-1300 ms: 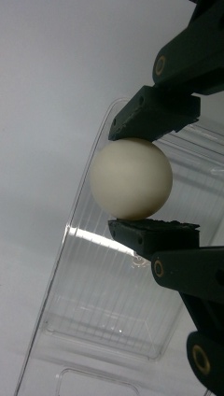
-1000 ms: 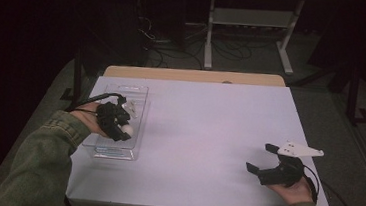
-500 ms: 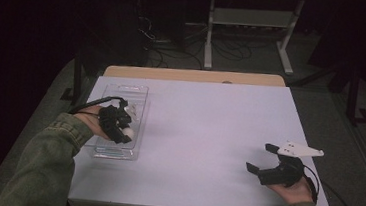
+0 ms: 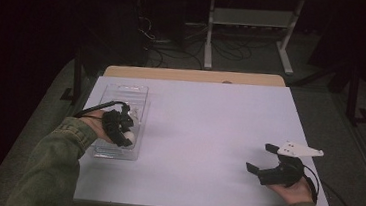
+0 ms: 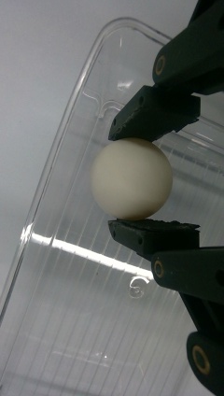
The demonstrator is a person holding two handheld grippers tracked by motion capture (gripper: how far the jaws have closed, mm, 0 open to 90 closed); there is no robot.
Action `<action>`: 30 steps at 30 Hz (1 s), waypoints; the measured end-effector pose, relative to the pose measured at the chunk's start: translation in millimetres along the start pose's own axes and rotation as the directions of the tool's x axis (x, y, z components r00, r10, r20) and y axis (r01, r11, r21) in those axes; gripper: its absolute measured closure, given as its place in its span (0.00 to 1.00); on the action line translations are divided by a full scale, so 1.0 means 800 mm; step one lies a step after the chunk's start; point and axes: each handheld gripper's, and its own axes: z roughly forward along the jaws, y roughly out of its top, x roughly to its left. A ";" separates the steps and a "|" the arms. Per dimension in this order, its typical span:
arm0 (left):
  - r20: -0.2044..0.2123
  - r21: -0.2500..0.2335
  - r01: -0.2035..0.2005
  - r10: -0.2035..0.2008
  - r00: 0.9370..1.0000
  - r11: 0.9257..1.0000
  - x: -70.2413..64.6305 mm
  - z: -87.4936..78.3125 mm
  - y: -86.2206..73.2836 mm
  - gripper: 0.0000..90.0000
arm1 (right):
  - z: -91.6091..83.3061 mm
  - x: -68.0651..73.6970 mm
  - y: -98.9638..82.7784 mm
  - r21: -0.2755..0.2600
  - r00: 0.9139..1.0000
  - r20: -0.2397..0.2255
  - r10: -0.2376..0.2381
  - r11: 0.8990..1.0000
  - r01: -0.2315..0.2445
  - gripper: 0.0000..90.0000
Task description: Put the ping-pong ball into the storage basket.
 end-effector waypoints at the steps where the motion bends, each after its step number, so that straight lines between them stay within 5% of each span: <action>1: 0.003 -0.001 0.003 -0.003 1.000 1.000 0.000 0.001 0.000 0.56 | 0.000 0.000 0.000 -0.002 1.000 0.001 0.001 1.000 -0.001 0.00; 10: 0.015 -0.002 0.003 -0.003 1.000 1.000 0.000 0.012 0.001 0.56 | 0.000 -0.001 0.000 -0.001 1.000 0.004 0.000 1.000 0.000 0.00; 19: 0.013 -0.006 0.045 -0.045 0.999 0.999 0.003 0.009 0.000 0.55 | 0.000 -0.001 0.000 -0.001 1.000 0.005 0.001 1.000 -0.001 0.00; 30: -0.032 -0.037 0.107 -0.108 0.994 0.994 0.008 -0.005 -0.006 0.32 | 0.001 0.000 0.000 0.003 1.000 0.001 0.000 1.000 0.000 0.00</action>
